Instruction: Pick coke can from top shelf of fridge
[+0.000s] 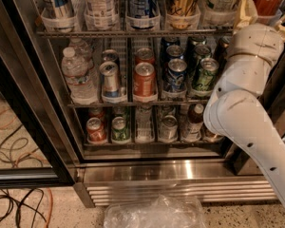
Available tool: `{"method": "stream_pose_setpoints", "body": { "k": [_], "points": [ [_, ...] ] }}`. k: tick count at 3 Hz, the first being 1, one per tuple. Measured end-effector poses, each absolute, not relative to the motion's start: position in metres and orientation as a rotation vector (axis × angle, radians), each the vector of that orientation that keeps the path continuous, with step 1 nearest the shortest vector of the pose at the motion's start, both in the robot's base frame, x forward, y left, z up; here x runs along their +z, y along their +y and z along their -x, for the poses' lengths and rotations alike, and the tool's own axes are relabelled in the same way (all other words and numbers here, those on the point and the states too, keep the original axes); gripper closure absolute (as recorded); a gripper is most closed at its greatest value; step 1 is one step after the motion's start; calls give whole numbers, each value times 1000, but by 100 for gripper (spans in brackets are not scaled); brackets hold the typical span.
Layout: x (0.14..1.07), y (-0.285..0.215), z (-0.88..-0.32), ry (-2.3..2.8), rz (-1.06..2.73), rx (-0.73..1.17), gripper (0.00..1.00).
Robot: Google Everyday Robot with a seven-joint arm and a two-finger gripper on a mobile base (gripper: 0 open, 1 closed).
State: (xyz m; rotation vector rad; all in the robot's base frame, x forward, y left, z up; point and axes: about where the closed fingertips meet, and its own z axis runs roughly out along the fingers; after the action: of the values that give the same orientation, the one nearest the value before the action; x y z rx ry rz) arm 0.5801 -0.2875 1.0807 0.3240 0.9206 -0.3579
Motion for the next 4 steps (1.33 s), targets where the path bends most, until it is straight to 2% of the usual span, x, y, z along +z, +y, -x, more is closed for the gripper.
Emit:
{"method": "stream_pose_setpoints", "body": {
  "k": [2, 4],
  "points": [
    [1080, -298, -578, 924, -349, -373, 33],
    [1086, -281, -591, 942, -221, -330, 32]
  ]
}}
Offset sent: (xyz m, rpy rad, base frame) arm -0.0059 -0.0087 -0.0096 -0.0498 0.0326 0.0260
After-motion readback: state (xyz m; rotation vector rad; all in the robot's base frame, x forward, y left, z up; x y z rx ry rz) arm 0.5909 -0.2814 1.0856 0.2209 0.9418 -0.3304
